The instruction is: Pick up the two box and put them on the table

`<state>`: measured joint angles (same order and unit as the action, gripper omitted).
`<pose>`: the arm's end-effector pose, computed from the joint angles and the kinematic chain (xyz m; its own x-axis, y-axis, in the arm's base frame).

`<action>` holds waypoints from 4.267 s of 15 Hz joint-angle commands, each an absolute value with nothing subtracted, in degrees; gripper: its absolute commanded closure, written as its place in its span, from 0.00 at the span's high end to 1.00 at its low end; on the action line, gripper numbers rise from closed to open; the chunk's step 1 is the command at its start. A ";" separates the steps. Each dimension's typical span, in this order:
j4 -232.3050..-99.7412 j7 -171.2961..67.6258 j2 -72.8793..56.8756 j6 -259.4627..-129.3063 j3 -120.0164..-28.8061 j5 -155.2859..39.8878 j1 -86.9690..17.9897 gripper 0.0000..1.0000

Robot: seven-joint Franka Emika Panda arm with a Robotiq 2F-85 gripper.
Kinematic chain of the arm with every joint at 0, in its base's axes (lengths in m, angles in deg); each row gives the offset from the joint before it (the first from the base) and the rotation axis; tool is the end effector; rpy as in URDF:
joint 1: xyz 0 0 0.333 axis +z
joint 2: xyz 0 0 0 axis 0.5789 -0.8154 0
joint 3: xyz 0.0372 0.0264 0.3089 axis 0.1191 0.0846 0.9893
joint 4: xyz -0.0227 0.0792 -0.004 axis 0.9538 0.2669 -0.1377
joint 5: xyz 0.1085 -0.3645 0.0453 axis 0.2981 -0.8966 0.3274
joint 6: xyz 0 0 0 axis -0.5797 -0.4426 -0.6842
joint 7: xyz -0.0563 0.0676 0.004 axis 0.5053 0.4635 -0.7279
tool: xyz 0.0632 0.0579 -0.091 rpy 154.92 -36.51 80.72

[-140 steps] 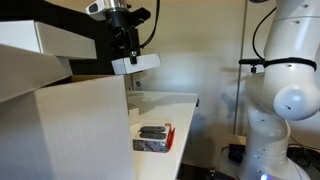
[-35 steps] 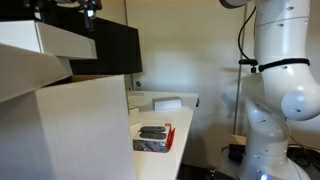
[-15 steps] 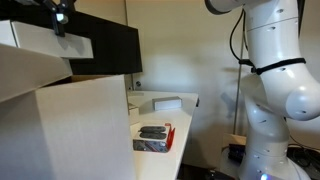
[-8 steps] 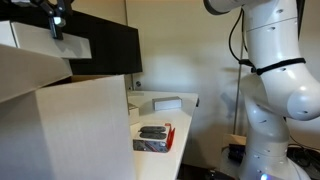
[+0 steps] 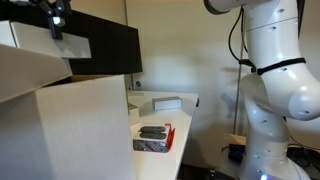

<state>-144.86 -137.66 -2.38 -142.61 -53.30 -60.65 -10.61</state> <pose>0.4582 0.3661 0.6378 -0.5294 0.8473 -0.0427 0.8471 0.5307 0.0273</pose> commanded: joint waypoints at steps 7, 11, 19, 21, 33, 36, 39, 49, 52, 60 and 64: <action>-146.95 -130.93 0.94 -138.10 -55.54 -60.54 -11.66 0.66; -147.27 -129.55 2.20 -136.12 -57.90 -59.81 -12.91 0.66; -149.70 -130.56 7.40 -134.33 -64.01 -57.88 -17.35 0.66; -150.89 -131.10 9.14 -133.99 -65.91 -57.83 -18.68 0.66; -162.63 -129.32 13.38 -138.07 -75.77 -57.86 -30.30 0.66; -165.75 -126.68 13.42 -142.06 -76.61 -57.50 -34.25 0.66; -168.94 -122.06 12.77 -148.82 -76.61 -56.08 -36.33 0.66; -180.89 -117.52 11.69 -162.95 -77.57 -56.10 -38.74 0.66; -183.88 -118.78 12.05 -164.70 -78.54 -56.42 -40.10 0.66; -189.28 -121.75 12.51 -168.29 -81.94 -58.73 -43.96 0.66; -191.73 -121.17 11.97 -169.65 -82.59 -60.12 -44.72 0.66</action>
